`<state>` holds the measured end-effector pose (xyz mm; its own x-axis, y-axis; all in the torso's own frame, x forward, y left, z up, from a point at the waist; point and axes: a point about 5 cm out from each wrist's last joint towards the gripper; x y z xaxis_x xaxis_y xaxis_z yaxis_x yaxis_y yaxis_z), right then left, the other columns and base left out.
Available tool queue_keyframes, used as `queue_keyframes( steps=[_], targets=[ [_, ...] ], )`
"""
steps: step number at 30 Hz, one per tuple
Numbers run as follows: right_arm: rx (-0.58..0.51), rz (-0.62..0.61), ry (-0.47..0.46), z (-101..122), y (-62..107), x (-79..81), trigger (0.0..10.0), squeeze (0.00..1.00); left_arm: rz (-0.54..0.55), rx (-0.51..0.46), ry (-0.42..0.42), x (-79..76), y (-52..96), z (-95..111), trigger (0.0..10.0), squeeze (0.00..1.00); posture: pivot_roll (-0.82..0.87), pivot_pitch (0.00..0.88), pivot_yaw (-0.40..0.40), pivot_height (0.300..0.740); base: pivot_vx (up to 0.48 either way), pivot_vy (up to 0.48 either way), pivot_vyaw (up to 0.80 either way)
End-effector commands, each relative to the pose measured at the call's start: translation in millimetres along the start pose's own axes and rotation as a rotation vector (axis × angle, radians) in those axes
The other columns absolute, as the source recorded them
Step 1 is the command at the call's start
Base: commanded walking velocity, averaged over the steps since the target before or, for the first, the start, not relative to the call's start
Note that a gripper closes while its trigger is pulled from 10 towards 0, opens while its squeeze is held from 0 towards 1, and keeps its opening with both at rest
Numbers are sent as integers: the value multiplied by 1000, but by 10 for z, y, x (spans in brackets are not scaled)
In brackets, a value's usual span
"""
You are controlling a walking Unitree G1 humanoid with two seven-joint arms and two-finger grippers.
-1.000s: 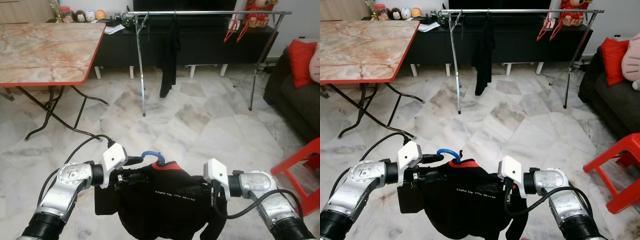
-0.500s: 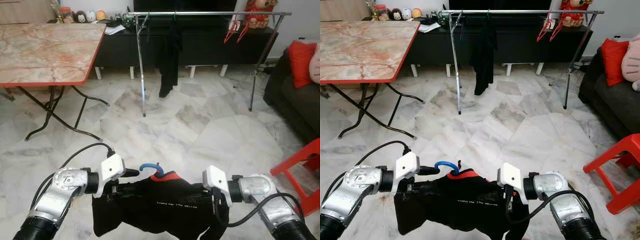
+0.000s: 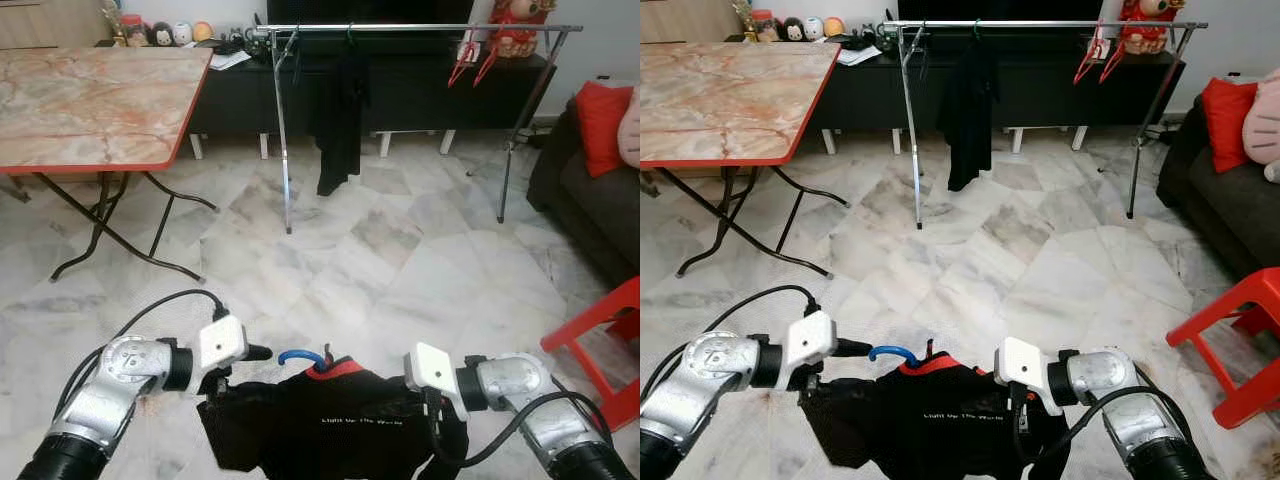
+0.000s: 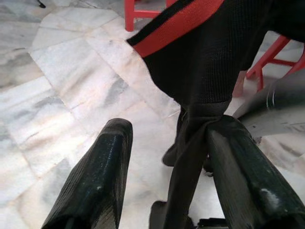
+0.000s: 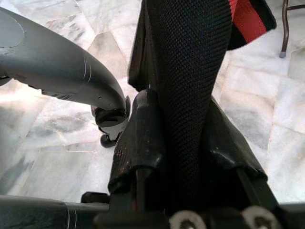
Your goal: Hang hanger
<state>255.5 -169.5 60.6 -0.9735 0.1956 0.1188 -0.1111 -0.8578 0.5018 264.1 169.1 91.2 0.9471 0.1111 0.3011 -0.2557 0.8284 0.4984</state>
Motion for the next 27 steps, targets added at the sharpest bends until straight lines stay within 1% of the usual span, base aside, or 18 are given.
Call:
queue_keyframes(
  steps=[1, 4, 12, 15, 17, 20, 27],
  targets=[
    [-8, -10, 32, 39, 16, -23, 10000, 0, -22, 5, 2, -53, -45, -20, 10000, 0, -25, 0, -59, 740, 0, 0, 0],
    [-22, -35, 49, 60, 4, -47, 10000, 0, -44, -8, 17, -86, -68, -12, 10000, 0, -24, 0, -59, 740, 0, 0, 0],
    [-67, -64, 80, 164, -49, -96, 10000, 0, -88, 9, 17, -142, -128, -47, 10000, 0, -20, 0, -58, 740, 0, 0, 0],
    [-77, -59, 87, 190, -61, -99, 10000, 0, -72, 8, 16, -122, -157, -49, 10000, 0, -18, 0, -59, 740, 0, 0, 0],
    [-83, -41, 78, 190, -72, -86, 10000, 0, -21, 11, 14, -58, -184, -53, 10000, 0, -18, 0, -57, 740, 0, 0, 0],
    [-81, -30, 77, 185, -79, -73, 10000, 0, 13, 10, 12, -12, -196, -47, 10000, 0, -18, 0, -57, 740, 0, 0, 0],
    [-83, -26, 75, 182, -97, -62, 10000, 0, 26, -7, 22, 20, -190, -23, 10000, 0, -16, 0, -56, 740, 0, 0, 0]
  ],
)
Point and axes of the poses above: a point about 5 cm out from each wrist's last joint towards the gripper, its own y axis pointing back from the gripper into the wrist, its own z axis along the axis of the wrist's last joint, x = y × z, and after that the axes turned 9 degrees about -y, right-handed
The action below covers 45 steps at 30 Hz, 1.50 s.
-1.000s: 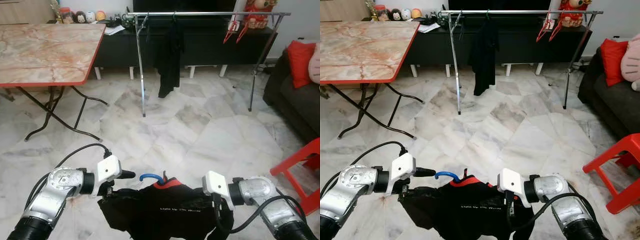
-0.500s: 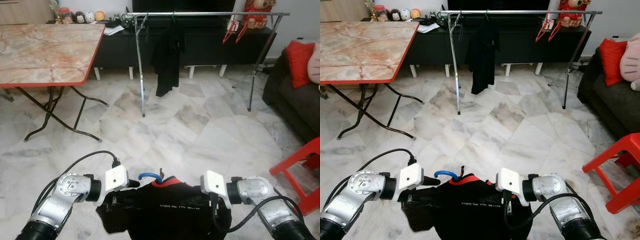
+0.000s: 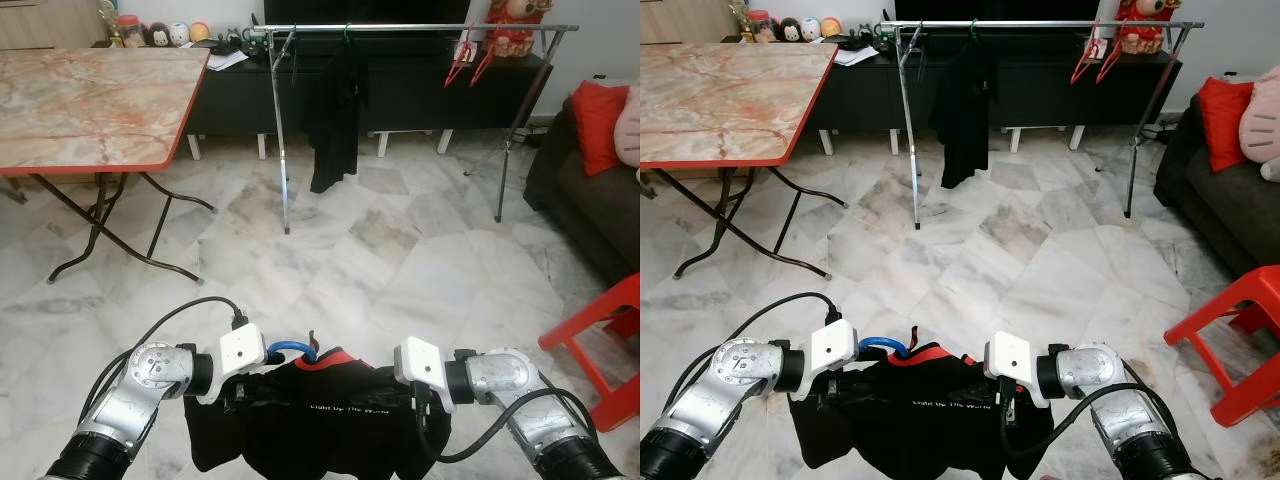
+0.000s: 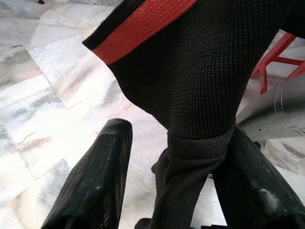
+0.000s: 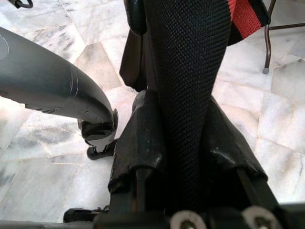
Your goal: Hang hanger
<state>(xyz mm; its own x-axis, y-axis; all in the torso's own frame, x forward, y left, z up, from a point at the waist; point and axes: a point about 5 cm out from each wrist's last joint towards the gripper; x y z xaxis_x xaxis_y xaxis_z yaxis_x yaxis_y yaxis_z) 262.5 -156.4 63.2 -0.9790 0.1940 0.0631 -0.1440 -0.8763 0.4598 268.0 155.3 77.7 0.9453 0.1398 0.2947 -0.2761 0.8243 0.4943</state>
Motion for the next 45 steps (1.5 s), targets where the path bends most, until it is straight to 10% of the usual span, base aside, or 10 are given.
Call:
queue_keyframes(
  steps=[1, 2, 4, 6, 35, 36, 37, 38, 45],
  targets=[
    [-35, -3, 25, 85, -1, -29, 10000, 0, 10, -11, 5, 43, 2, 16, 6706, 0, -16, 0, -56, 740, 0, 0, 0],
    [-38, -4, 25, 87, -7, -31, 10000, 0, 16, -12, 9, 49, 4, 12, 3804, 0, -16, 0, -54, 740, 0, 0, 0],
    [-38, -4, 25, 87, -7, -31, 10000, 0, 16, -12, 9, 49, 4, 12, 3804, 0, -16, 0, -54, 740, 0, 0, 0],
    [-44, -9, 26, 95, -14, -39, 10000, 0, 25, -18, 17, 59, 4, 7, 0, 0, -16, 0, -54, 740, 0, 0, 0],
    [-59, -12, 30, 106, -70, -46, 10000, 0, 1, -70, 50, 40, 15, 26, 0, 0, -15, 0, -43, 740, 0, 0, 0],
    [-58, -9, 28, 105, -71, -44, 10000, 24, 1, -70, 50, 41, 17, 26, 0, 0, -15, 0, -43, 740, 0, 0, 0],
    [-56, 3, 21, 102, -71, -36, 10000, 373, 2, -68, 49, 45, 22, 24, 0, 0, -16, 0, -44, 740, 0, 0, 0],
    [-55, 10, 15, 99, -71, -32, 10000, 1000, 3, -67, 48, 45, 25, 21, 0, 0, -16, 0, -44, 740, 0, 0, 0],
    [2, 62, 14, 49, -11, -9, 10000, 1000, 4, -64, 46, 46, 40, 13, 0, 0, -19, 0, -45, 740, 0, 0, 0]
  ],
)
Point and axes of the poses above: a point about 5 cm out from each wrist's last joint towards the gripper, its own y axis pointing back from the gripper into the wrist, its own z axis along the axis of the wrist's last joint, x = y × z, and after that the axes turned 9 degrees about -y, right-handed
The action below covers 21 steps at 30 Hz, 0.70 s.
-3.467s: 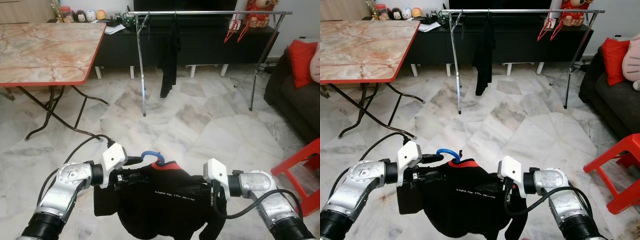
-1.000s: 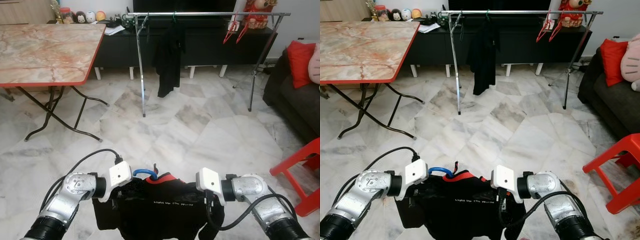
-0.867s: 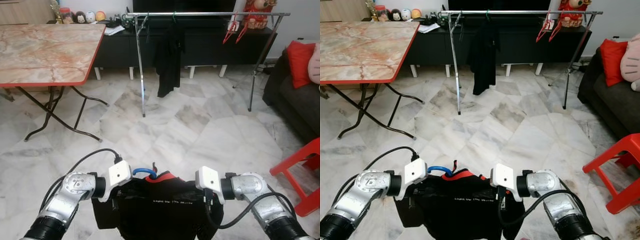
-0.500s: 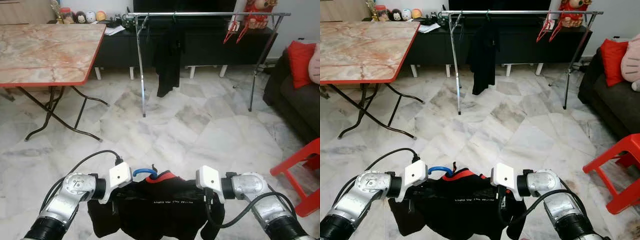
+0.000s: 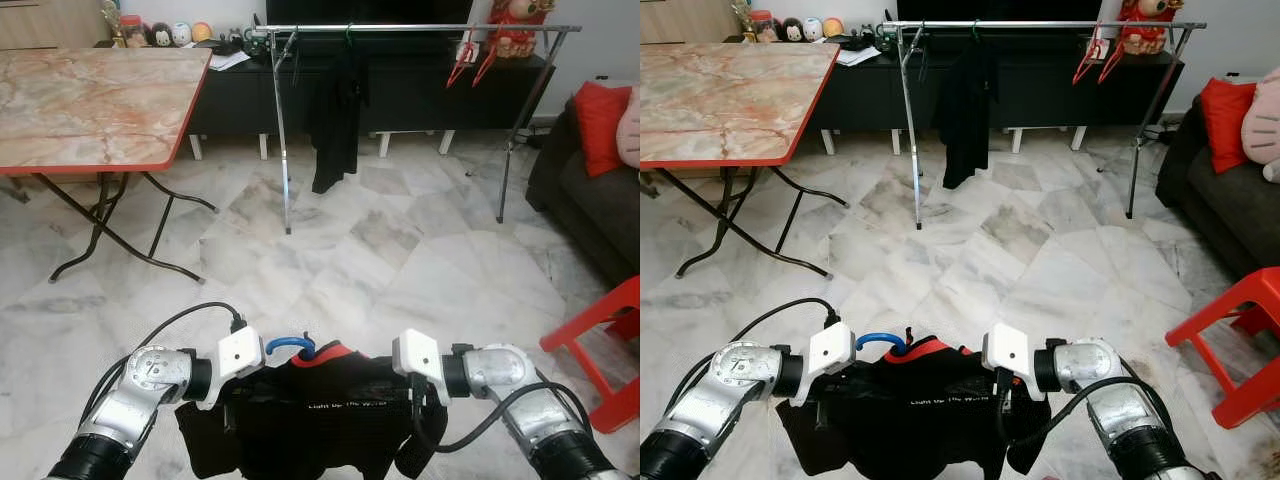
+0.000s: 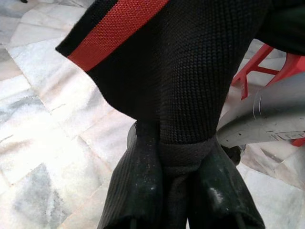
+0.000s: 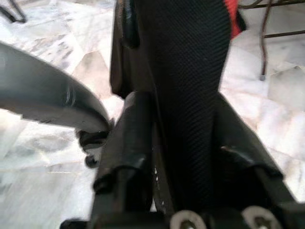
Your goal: Hang hanger
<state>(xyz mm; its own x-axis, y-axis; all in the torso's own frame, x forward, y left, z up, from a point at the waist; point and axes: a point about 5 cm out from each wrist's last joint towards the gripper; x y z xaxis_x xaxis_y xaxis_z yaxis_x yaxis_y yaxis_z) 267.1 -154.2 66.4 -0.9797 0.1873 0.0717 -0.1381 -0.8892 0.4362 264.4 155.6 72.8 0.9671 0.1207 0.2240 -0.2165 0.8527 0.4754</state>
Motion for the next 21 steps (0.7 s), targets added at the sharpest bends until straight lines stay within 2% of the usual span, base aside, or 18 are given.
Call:
queue_keyframes(
  steps=[1, 6, 10, 21],
  targets=[
    [34, 54, 20, 2, 11, 26, 10000, 1000, 59, -24, -8, 90, 54, 56, 0, 0, -23, 0, -43, 740, 0, 0, 0],
    [51, 59, 22, 26, 82, -6, 10000, 1000, 58, -18, -11, 92, 58, 48, 0, 0, -29, 0, -42, 740, 0, 0, 0],
    [113, 83, 41, 26, 204, -20, 10000, 1000, 43, 17, -27, 77, 69, 5, 0, 0, -38, 0, -39, 740, 0, 0, 0],
    [141, 55, 42, 48, 380, -50, 10000, 1000, 38, 41, -39, 105, 131, -24, 0, 0, -46, 0, -34, 740, 0, 0, 0]
  ],
)
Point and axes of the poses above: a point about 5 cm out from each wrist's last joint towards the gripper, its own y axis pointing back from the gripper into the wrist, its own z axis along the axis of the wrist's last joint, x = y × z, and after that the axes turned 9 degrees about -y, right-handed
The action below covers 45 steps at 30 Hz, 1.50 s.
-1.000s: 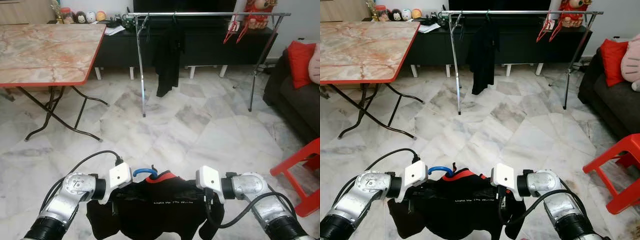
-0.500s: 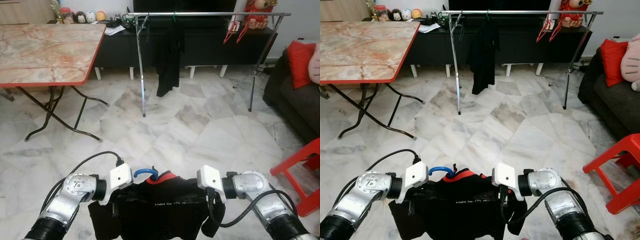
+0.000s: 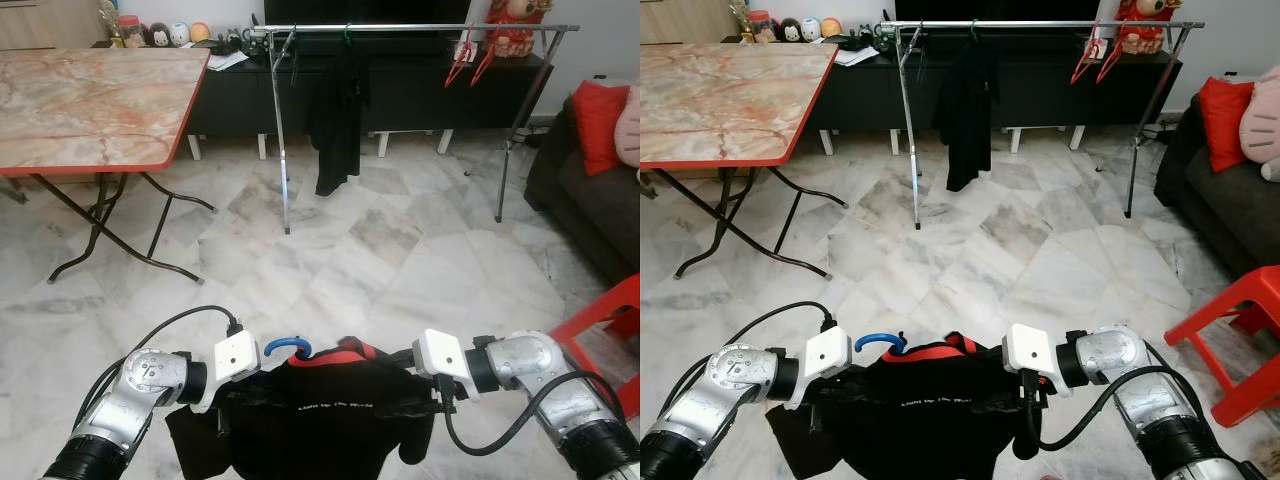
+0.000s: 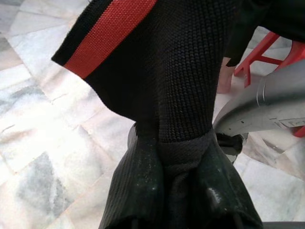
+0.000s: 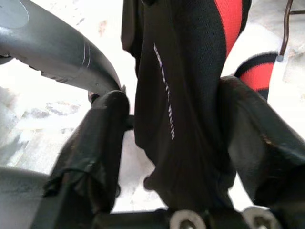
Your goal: Hang hanger
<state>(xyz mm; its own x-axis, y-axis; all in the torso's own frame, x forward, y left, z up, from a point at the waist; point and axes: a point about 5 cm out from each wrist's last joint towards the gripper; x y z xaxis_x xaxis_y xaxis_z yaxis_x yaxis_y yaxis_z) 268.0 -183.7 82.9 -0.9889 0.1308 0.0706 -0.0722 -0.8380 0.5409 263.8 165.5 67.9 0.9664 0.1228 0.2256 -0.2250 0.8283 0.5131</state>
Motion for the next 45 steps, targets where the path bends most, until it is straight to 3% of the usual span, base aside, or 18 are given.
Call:
queue_keyframes(
  steps=[1, 8, 9, 10, 11, 12, 13, 17, 19, 25, 35, 45],
  targets=[
    [16, 5, 13, 16, 49, 4, 10000, 1000, 37, -5, -38, 109, 71, 64, 0, 0, -46, 0, -34, 740, 0, 0, 0],
    [3, -121, 38, 5, 116, -66, 10000, 1000, 46, -13, -27, 143, 142, 68, 0, 0, -49, 0, -31, 740, 0, 0, 0],
    [-7, -176, 41, -16, 121, -91, 10000, 800, 56, -16, -24, 159, 158, 73, 0, 0, -49, 0, -31, 740, 0, 0, 0],
    [-12, -191, 41, -22, 123, -96, 10000, 800, 61, -17, -23, 165, 163, 75, 0, 0, -49, 0, -31, 740, 0, 0, 0],
    [-19, -209, 44, -25, 124, -98, 10000, 733, 66, -19, -23, 170, 170, 76, 0, 0, -46, 0, -30, 740, 0, 0, 0],
    [-25, -238, 48, -30, 128, -108, 10000, 600, 72, -20, -22, 177, 178, 78, 0, 0, -46, 0, -30, 740, 0, 0, 0],
    [-41, -323, 64, -42, 150, -141, 10000, 0, 90, -21, -21, 194, 198, 79, 0, 0, -46, 0, -31, 740, 0, 0, 0],
    [-92, -475, 58, -62, 208, -197, 10000, 0, 118, -25, -19, 218, 219, 82, 0, 0, -43, 0, -35, 740, 0, 0, 0],
    [-152, -621, 52, -68, 270, -246, 10000, 0, 146, -29, -20, 243, 225, 85, 0, 0, -41, 0, -40, 740, 0, 0, 0],
    [-220, -779, 16, -128, 338, -255, 10000, 0, 190, -41, -23, 293, 241, 102, 0, 0, -42, 0, -42, 740, 0, 0, 0],
    [-192, -767, -82, -420, 422, -137, 10000, 0, 205, -86, -15, 447, 483, 215, 0, 0, -49, 0, -47, 740, 0, 0, 0],
    [-224, -752, -119, -454, 365, -124, 10000, 0, 127, -129, -40, 408, 563, 351, 0, 0, -41, 0, -55, 740, 0, 0, 0]
  ],
)
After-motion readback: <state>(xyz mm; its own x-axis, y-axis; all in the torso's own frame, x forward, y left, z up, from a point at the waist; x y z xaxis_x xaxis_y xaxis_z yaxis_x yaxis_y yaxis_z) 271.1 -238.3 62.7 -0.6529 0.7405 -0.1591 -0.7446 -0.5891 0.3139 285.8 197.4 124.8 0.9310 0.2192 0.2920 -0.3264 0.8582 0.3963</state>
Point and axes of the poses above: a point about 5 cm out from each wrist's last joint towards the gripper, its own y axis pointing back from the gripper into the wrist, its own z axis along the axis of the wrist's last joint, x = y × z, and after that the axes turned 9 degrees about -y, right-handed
